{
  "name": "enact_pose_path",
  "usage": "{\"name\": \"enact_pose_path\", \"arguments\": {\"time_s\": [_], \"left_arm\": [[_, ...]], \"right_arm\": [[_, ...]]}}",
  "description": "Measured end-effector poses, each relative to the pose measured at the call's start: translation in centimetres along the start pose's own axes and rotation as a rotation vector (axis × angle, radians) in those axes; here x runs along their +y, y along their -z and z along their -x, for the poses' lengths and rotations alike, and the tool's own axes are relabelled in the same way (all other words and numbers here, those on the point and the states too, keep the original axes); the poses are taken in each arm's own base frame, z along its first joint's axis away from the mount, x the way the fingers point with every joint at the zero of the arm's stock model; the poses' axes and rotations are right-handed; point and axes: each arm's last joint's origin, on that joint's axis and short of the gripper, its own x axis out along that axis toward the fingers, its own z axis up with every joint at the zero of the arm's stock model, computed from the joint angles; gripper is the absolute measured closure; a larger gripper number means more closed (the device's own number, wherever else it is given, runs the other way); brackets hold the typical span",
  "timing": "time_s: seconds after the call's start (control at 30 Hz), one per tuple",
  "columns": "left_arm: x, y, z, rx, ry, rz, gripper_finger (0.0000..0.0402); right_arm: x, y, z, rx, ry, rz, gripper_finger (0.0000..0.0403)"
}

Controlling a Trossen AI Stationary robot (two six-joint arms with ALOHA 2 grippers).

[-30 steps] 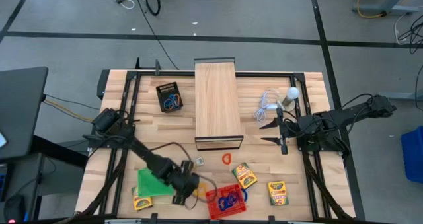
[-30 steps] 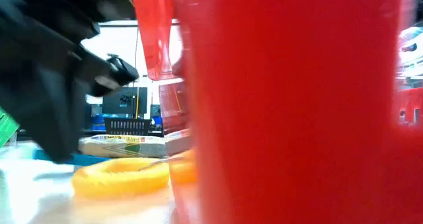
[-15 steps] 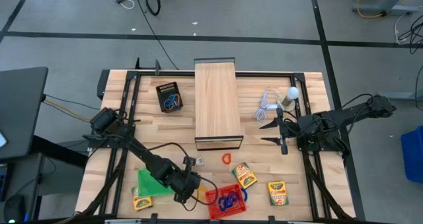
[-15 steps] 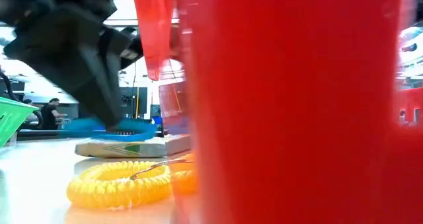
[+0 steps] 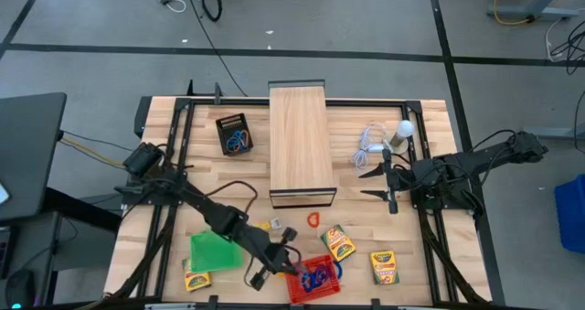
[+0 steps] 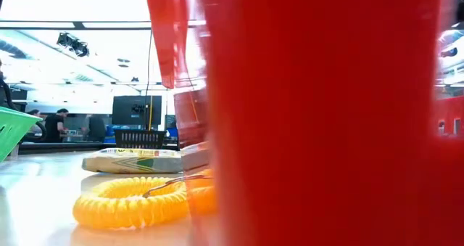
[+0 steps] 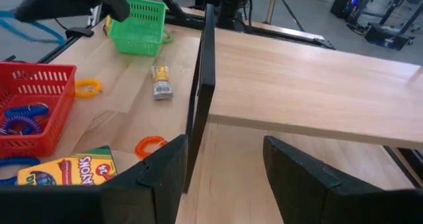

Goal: Pick & Place Office Desk Supplies
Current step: Put the blue rubber band into the black basket

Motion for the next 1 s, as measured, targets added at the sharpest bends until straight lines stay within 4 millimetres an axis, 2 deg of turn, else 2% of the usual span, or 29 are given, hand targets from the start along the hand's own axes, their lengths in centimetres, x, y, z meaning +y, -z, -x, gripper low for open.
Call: {"name": "enact_pose_path", "arguments": {"time_s": [0.2, 0.37, 0.63, 1.0], "left_arm": [[2.3, 0.8, 1.3, -0.23, -0.023, -0.003, 0.0401], [4.0, 1.8, 3.5, -0.272, -0.099, -0.037, 0.0401], [6.0, 0.6, 9.5, -0.294, -0.286, -0.13, 0.0401], [8.1, 2.8, 17.7, -0.149, -0.75, -0.056, 0.0401]], "right_arm": [[0.0, -0.1, 0.0, -0.012, 0.001, 0.011, 0.0197], [0.0, -0.1, 0.0, -0.012, 0.0, 0.011, 0.0197], [0.0, -0.3, 0.0, -0.031, 0.002, 0.006, 0.0197], [0.0, -0.6, 0.0, -0.059, 0.004, -0.002, 0.0197]]}}
